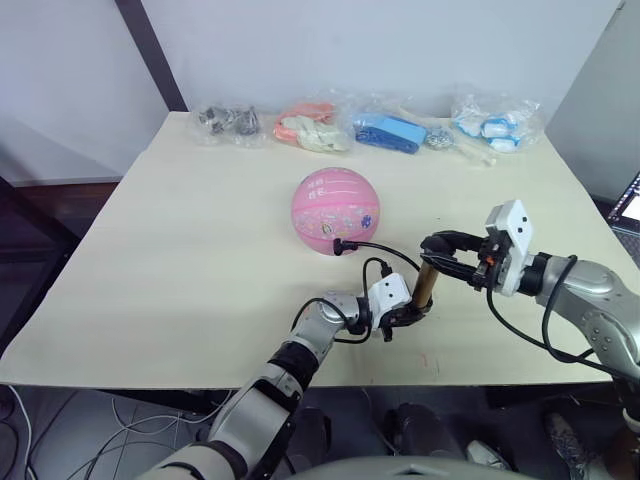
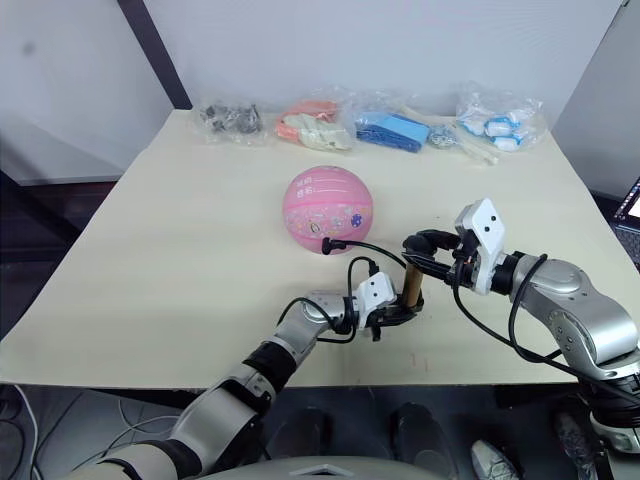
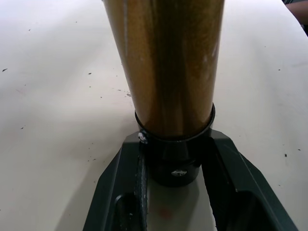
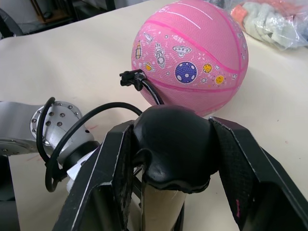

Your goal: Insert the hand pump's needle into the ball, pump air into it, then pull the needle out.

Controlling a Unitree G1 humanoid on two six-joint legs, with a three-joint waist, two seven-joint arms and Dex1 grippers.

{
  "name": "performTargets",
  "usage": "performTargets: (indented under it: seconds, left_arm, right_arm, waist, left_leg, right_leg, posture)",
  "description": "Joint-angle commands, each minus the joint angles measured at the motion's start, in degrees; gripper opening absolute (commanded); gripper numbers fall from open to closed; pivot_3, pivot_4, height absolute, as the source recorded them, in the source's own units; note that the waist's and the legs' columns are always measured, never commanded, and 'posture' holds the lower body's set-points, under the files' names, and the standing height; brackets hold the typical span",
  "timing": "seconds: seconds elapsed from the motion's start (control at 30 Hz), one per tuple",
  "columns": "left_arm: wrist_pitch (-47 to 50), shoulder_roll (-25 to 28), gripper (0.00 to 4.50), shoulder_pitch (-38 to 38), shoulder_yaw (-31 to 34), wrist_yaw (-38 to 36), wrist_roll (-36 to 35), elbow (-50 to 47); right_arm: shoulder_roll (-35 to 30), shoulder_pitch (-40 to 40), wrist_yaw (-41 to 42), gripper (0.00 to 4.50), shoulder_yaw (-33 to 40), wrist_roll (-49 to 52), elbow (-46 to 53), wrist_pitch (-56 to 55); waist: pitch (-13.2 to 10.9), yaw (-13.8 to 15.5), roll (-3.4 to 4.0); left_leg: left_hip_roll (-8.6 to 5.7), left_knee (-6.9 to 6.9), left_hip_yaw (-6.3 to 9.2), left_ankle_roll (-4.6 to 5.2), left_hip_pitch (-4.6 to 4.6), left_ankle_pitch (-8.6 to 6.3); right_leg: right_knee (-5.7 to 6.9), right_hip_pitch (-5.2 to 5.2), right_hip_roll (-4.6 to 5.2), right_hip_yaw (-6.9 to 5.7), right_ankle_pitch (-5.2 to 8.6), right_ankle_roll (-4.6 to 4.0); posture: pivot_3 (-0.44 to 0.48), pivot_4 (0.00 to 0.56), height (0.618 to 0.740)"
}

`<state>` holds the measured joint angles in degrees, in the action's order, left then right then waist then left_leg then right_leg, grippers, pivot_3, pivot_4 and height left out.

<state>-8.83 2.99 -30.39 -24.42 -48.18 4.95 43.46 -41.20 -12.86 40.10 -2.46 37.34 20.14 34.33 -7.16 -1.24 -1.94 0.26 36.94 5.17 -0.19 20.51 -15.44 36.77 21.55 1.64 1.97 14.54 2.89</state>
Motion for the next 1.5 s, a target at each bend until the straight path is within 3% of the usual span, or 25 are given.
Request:
performTargets:
  seconds: [0.03,0.23,0.37,0.67,0.83,1.0,1.1,1.27,1.5]
  left_arm:
    - [1.45,1.51,1.08,1.72,-1.16,-0.93,2.20,1.20]
    - [1.52,1.25,1.08,1.76,-1.31,-0.96,2.16,1.32]
    - [1.47,1.12,1.08,1.79,-1.32,-1.04,2.12,1.53]
    - [1.39,0.97,1.08,1.97,-1.32,-0.87,2.07,1.62]
    - [1.41,0.92,1.08,2.02,-1.37,-0.77,2.07,1.73]
    - [1.35,0.77,1.08,1.92,-1.46,-0.70,2.07,1.85]
    - [1.34,0.75,1.08,1.92,-1.50,-0.58,2.02,1.83]
    - [1.44,1.12,1.08,2.05,-1.44,-0.47,1.91,1.66]
    - [1.74,0.99,1.08,2.32,-1.50,-0.26,1.82,1.26]
  right_arm:
    - [-0.88,4.46,0.41,1.91,-4.75,-2.40,-2.08,6.54]
    - [-2.90,0.68,-1.23,1.91,5.56,6.32,4.73,12.46]
    - [-7.30,-8.75,-4.04,1.91,17.33,19.94,8.22,20.18]
    - [-15.36,-23.70,-9.23,1.91,25.54,34.04,4.24,27.92]
    - [-15.96,-23.33,-9.87,1.91,24.11,33.05,4.46,27.69]
    - [-11.97,-7.44,-6.10,1.91,14.09,20.37,5.76,20.98]
    - [-8.61,-2.12,-4.66,1.91,9.02,14.56,3.87,16.63]
    - [-3.37,2.14,-2.83,1.90,0.58,6.67,0.50,11.12]
    - [1.45,4.10,-0.91,1.90,-5.62,-0.48,-3.13,7.95]
  waist:
    - [-0.03,0.00,0.05]
    - [-0.42,0.23,0.44]
    - [-1.40,0.44,1.02]
    - [-1.58,0.60,1.17]
    - [-1.64,0.57,1.09]
    - [-1.32,0.50,0.69]
    - [-1.12,0.38,0.61]
    - [-0.83,0.23,0.22]
    - [-0.52,0.16,0.26]
  left_leg:
    - [0.01,-0.02,0.01,0.00,-0.01,0.00]
    - [-0.06,-0.11,0.03,0.00,0.20,0.00]
    - [-0.18,-0.11,0.00,0.00,0.38,0.01]
    - [-0.38,0.18,0.04,0.01,1.38,0.01]
    - [-0.38,0.19,0.01,0.02,1.37,0.02]
    - [-0.36,0.19,0.08,0.02,1.29,0.02]
    - [-0.35,0.27,0.00,0.02,1.08,0.02]
    - [-0.10,0.09,0.01,0.00,0.12,0.00]
    - [-0.03,0.02,0.05,0.00,0.09,0.00]
  right_leg:
    - [0.00,0.00,-0.01,0.00,0.00,0.00]
    - [-0.06,0.15,0.04,0.00,0.02,-0.03]
    - [-0.06,0.29,0.22,0.04,-0.01,-0.03]
    - [0.02,1.13,0.37,0.00,-0.19,-0.20]
    - [0.03,1.13,0.37,0.02,-0.19,-0.18]
    - [0.03,1.02,0.32,-0.04,-0.18,-0.17]
    - [0.04,0.81,0.33,0.01,-0.14,-0.08]
    - [-0.02,0.01,0.14,-0.05,0.02,-0.02]
    - [-0.01,0.03,0.03,-0.06,0.01,-0.01]
  posture:
    - [0.000,0.150,0.740]
    - [0.000,0.150,0.740]
    - [0.000,0.150,0.740]
    - [0.000,0.150,0.740]
    - [0.000,0.150,0.740]
    - [0.000,0.150,0.740]
    - [0.000,0.150,0.740]
    - [0.000,0.150,0.740]
    - [0.000,0.150,0.740]
